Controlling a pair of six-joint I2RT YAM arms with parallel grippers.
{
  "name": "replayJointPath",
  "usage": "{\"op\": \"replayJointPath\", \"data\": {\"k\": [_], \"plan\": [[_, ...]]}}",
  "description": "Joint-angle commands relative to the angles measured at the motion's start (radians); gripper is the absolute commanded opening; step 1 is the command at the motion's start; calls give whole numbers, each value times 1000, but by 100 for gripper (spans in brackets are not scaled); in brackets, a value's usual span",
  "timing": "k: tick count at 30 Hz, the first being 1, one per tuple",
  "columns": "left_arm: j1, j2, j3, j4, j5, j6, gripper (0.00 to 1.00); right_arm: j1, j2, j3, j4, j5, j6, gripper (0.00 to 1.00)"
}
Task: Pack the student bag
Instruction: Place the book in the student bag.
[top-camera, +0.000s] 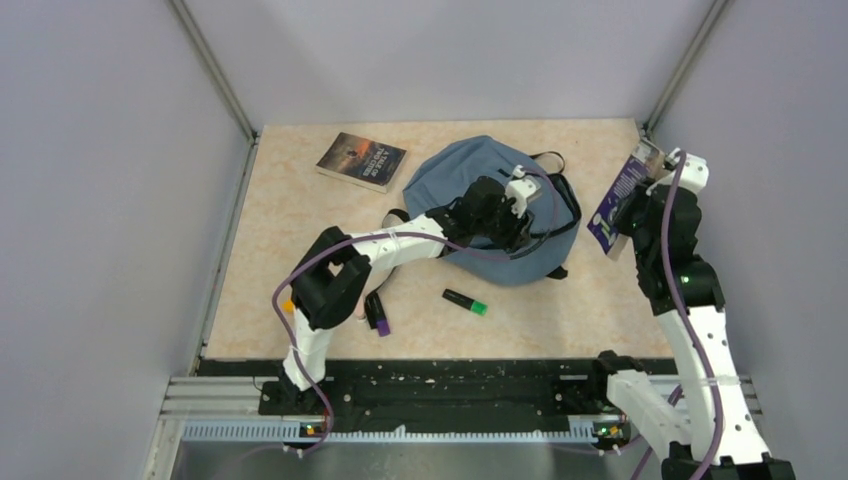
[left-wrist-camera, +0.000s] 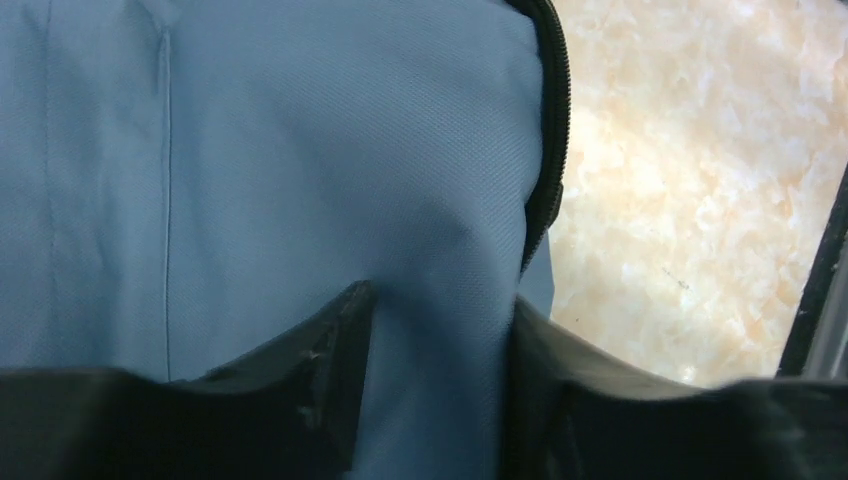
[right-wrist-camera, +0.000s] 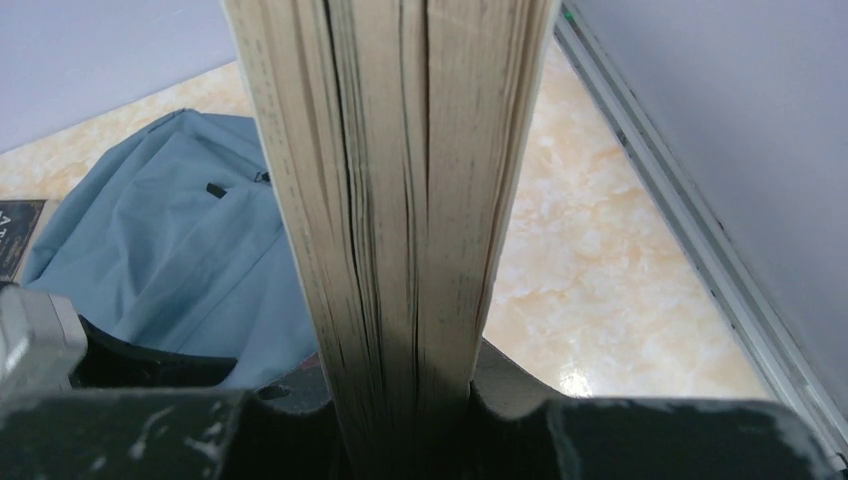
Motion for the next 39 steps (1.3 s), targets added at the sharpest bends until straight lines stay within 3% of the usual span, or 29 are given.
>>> {"op": "replayJointPath", "data": {"k": [1,3,6,11,19,24,33,39], "plan": [[-8,-20,72,-29,-96,14,35,4,-104,-50,80,17,25,0],[-8,-60,55,-9,-154,-2,17,4,-128,-82,86,-24,56,0],[-6,-135,24,34,-223,-17,0,4,-154,-151,95,-75,90,0],[0,-239,16,71,-260,-27,0,4,-185,-236,63,-129,141,0],[25,-278,44,69,-242,-35,0,3,-204,-368,70,-469,329,0],[33,-292,24,67,-204,-15,0,3,-219,-428,125,-592,446,0],[43,-323,-45,105,-158,-16,0,3,-136,-550,487,-770,700,0],[43,-343,-83,122,-138,-13,0,4,-131,-634,696,-623,876,0]]}}
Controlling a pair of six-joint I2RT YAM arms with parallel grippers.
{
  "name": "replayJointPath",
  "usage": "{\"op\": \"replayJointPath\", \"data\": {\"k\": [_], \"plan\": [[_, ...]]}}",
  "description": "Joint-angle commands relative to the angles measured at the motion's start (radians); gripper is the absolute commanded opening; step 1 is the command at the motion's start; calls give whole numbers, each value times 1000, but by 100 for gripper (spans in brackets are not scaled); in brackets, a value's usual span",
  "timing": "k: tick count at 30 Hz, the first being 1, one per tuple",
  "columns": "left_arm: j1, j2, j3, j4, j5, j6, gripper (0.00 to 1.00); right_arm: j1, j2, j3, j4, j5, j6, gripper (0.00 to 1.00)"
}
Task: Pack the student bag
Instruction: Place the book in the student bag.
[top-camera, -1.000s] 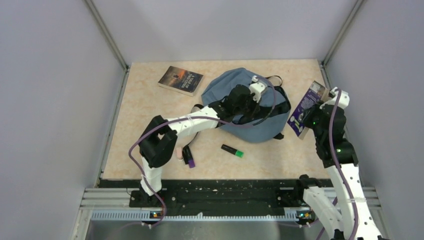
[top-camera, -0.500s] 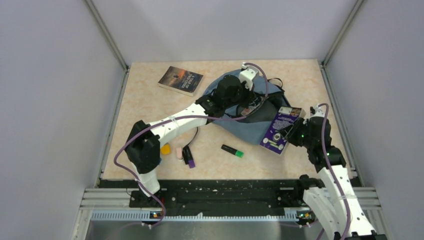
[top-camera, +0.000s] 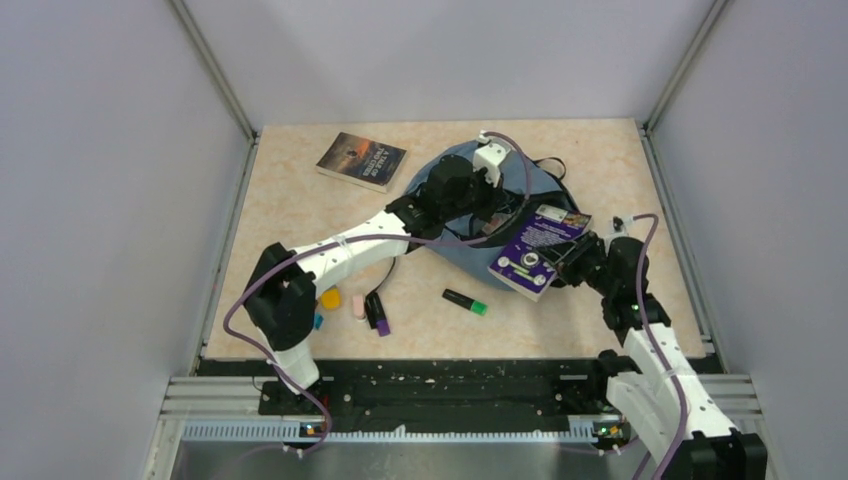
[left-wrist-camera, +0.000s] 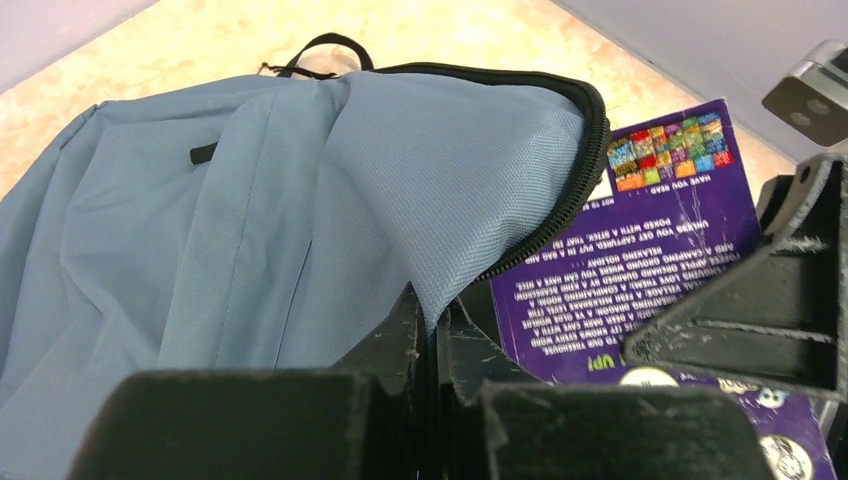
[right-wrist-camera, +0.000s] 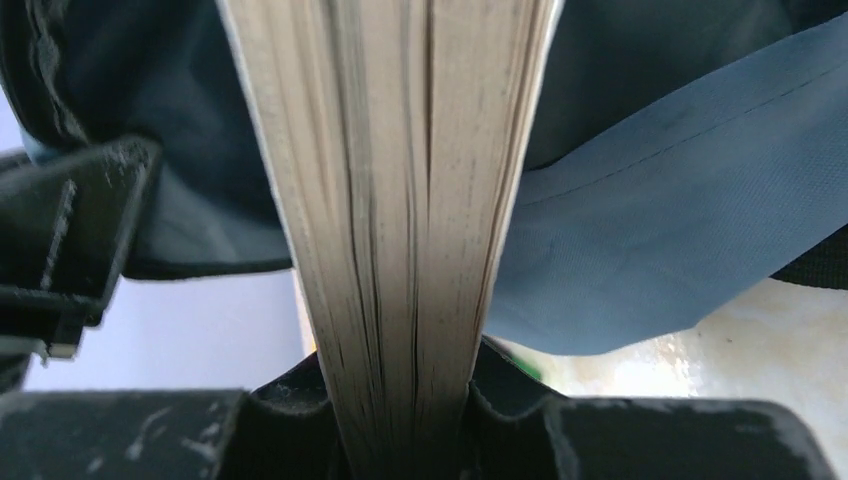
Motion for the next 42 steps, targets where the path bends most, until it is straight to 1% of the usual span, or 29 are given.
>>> {"op": "replayJointPath", "data": {"k": [1,3,8,11,15,18,21,28,32,35,42], "plan": [[1,-92,-23,115,43,5,0,4,-20,-19,289,97,178,0],[1,-95,-37,124,55,0,0,4,8,-19,328,126,207,0],[1,-100,-54,140,63,-2,0,3,85,-41,491,160,272,0],[3,-98,-58,158,66,-9,0,5,93,-28,473,226,245,0],[3,-78,-32,166,96,-22,0,9,121,-41,483,244,244,0],[5,-61,-14,172,97,-39,0,52,147,-71,518,293,258,0],[11,-50,-2,178,110,-60,0,130,190,-84,557,368,259,0],[28,-43,5,194,158,-85,0,190,403,-25,714,373,276,0],[37,-39,-2,224,179,-119,0,243,494,-4,806,478,286,0],[43,-38,4,209,175,-112,0,259,562,26,880,526,274,0],[74,-24,16,230,301,-193,0,260,798,161,997,533,218,0]]}}
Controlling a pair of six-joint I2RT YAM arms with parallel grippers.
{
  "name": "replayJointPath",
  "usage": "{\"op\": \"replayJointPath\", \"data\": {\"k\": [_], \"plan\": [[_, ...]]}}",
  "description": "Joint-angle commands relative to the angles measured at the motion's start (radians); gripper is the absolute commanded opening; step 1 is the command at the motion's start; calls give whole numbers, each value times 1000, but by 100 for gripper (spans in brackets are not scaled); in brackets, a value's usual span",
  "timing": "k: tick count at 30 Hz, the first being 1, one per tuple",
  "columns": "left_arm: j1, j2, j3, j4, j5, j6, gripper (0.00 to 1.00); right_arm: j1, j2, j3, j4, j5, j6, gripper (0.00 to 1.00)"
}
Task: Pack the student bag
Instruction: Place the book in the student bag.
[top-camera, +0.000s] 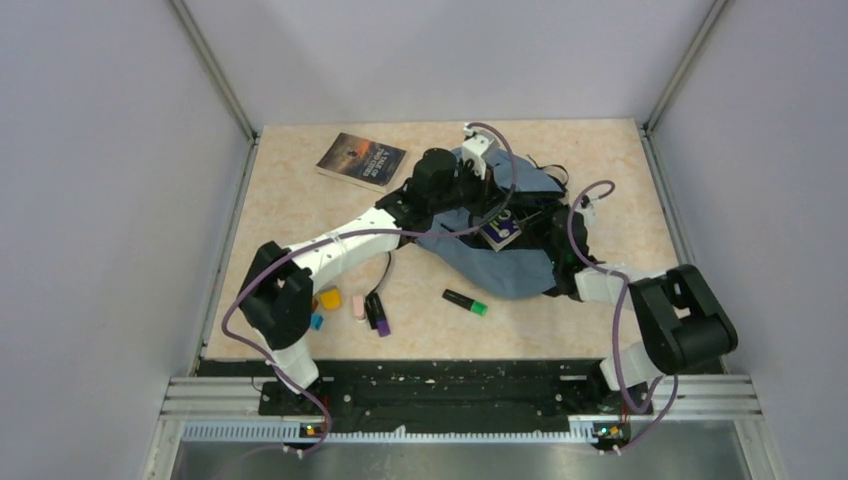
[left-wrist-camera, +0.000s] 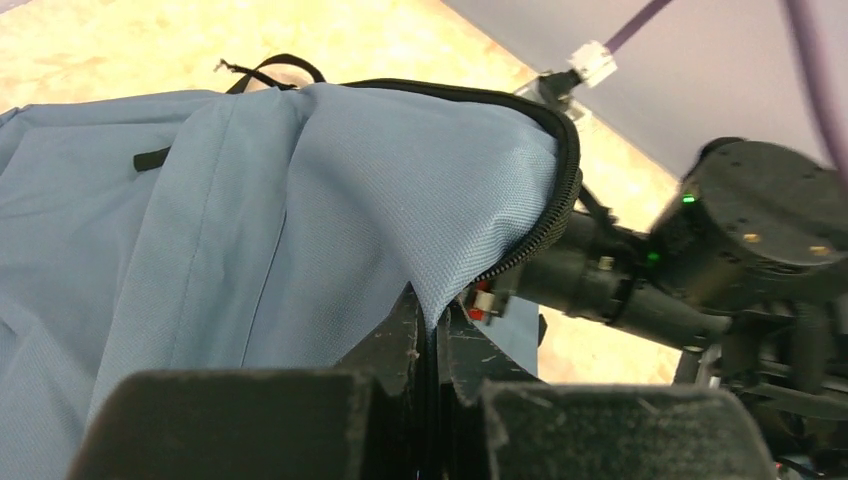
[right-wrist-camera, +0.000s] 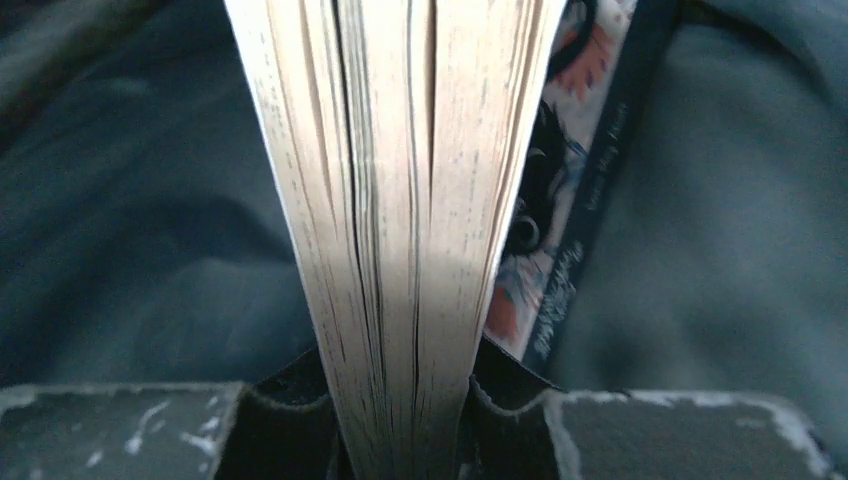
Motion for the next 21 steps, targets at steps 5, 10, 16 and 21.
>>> {"op": "replayJointPath", "data": {"k": [5,10,16,21], "plan": [[19,21,87,156,142,-103,0,27,280,193,337,19,-65,0],[29,38,94,166,164,-126,0,69,370,268,330,70,-127,0],[45,30,75,166,151,-138,0,75,383,304,243,149,-283,30],[56,10,52,151,128,-129,0,76,358,295,179,164,-407,59]]}}
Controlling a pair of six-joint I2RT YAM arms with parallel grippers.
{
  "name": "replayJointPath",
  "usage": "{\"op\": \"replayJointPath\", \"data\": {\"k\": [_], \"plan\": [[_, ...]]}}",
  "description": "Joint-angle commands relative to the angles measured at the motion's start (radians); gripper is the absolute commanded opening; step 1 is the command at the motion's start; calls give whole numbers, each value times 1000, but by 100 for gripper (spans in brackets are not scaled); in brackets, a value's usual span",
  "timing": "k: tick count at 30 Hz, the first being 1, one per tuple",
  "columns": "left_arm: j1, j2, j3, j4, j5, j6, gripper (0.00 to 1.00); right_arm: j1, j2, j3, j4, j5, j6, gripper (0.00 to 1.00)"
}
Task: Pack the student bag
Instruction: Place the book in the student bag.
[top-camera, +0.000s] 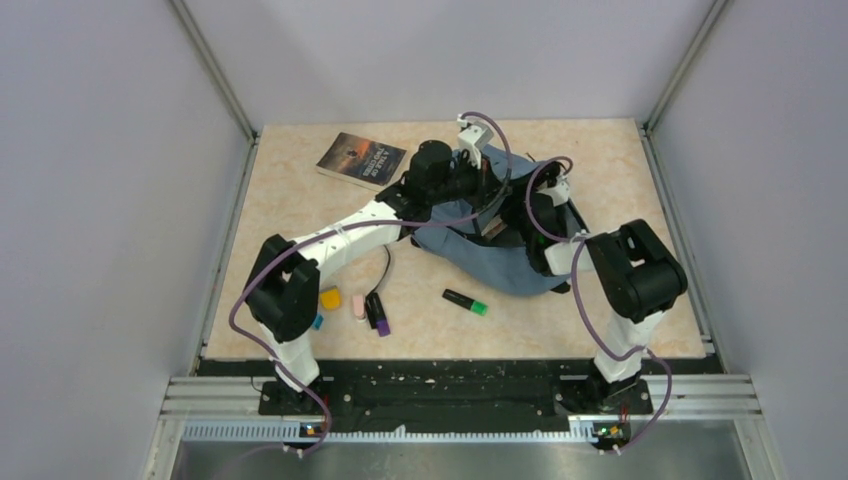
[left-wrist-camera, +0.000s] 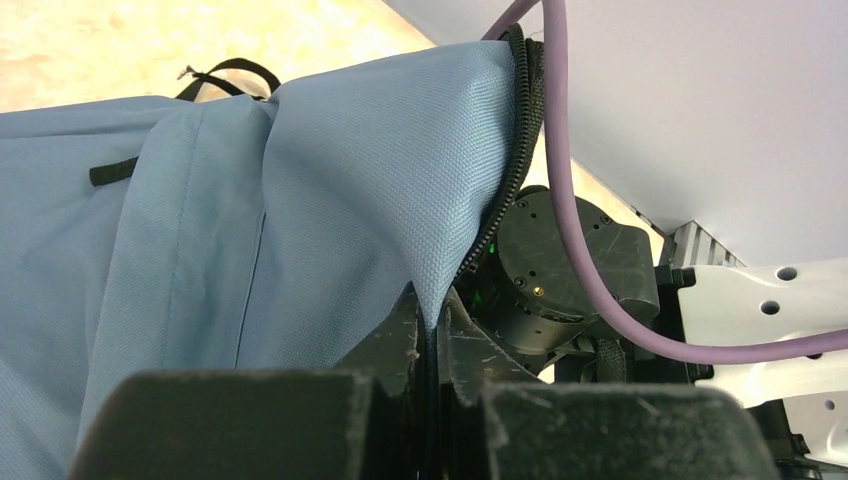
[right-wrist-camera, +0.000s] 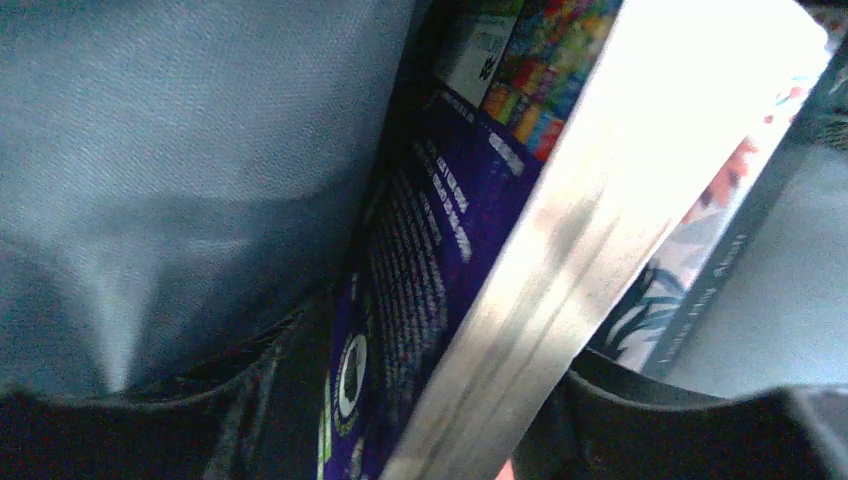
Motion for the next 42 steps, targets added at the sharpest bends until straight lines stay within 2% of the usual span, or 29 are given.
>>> {"op": "replayJointPath", "data": {"k": [1,4,9,14,22,23,25,27,28,32,38,42], "plan": [[9,-45,11,92,6,-2,0,8,-42,18,25,46,-172,62],[13,-55,7,68,-11,18,0,8,-76,-6,8,35,-205,68],[19,-71,1,38,-33,37,0,7,-167,-48,-56,42,-269,72],[20,-64,33,-53,-44,88,0,9,-290,-69,-282,160,-356,81],[20,-94,16,-77,-66,118,0,9,-545,-195,-435,195,-410,85],[19,-105,7,-80,-74,122,4,9,-584,-202,-465,195,-420,85],[19,-135,-18,-87,-105,139,18,10,-662,-217,-522,189,-437,85],[22,-172,-43,-104,-148,156,44,10,-747,-237,-581,173,-455,86],[25,-194,-57,-119,-167,161,54,9,-810,-247,-614,165,-460,86],[66,-288,-133,-151,-209,138,76,9,-1003,-288,-734,141,-459,86],[214,-439,-337,-115,-239,8,86,11,-1238,-307,-861,142,-432,86],[343,-446,-386,-121,-241,-74,86,10,-1322,-301,-886,156,-441,86]]}}
